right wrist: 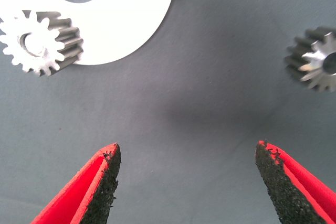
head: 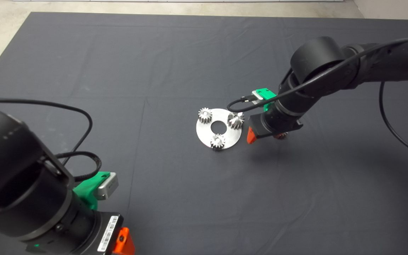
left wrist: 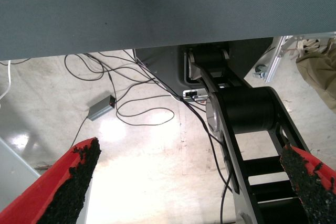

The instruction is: Remove an incorrectly installed larger gear and replace it with the correct smaller gear

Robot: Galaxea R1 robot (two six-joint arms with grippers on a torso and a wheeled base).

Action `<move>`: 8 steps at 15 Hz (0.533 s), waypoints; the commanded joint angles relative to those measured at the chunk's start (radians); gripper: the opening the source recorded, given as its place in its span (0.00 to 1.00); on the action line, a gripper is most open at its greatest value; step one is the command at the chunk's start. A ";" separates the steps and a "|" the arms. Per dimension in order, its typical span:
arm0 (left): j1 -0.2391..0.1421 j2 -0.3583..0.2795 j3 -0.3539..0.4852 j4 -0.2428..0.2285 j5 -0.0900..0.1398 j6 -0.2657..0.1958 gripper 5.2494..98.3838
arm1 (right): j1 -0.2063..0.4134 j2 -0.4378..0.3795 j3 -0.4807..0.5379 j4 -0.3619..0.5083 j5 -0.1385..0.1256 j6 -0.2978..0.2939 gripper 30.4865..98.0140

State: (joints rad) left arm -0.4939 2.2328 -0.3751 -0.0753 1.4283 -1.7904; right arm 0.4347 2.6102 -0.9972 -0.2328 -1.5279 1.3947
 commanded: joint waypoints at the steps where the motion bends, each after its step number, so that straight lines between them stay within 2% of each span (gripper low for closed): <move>1: -0.012 0.003 0.007 -0.011 0.001 0.003 0.89 | 0.030 0.031 0.065 -0.125 -0.107 -0.005 0.56; 4: -0.012 0.000 0.009 -0.009 0.000 0.005 0.89 | 0.019 0.032 0.105 -0.196 -0.107 -0.005 0.56; 8: -0.012 0.002 0.009 -0.009 -0.002 0.005 0.89 | 0.019 0.040 0.095 -0.206 -0.109 -0.006 0.56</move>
State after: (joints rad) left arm -0.4940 2.2332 -0.3751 -0.0749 1.4283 -1.7904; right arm 0.4349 2.6377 -0.9187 -0.3683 -1.5309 1.3921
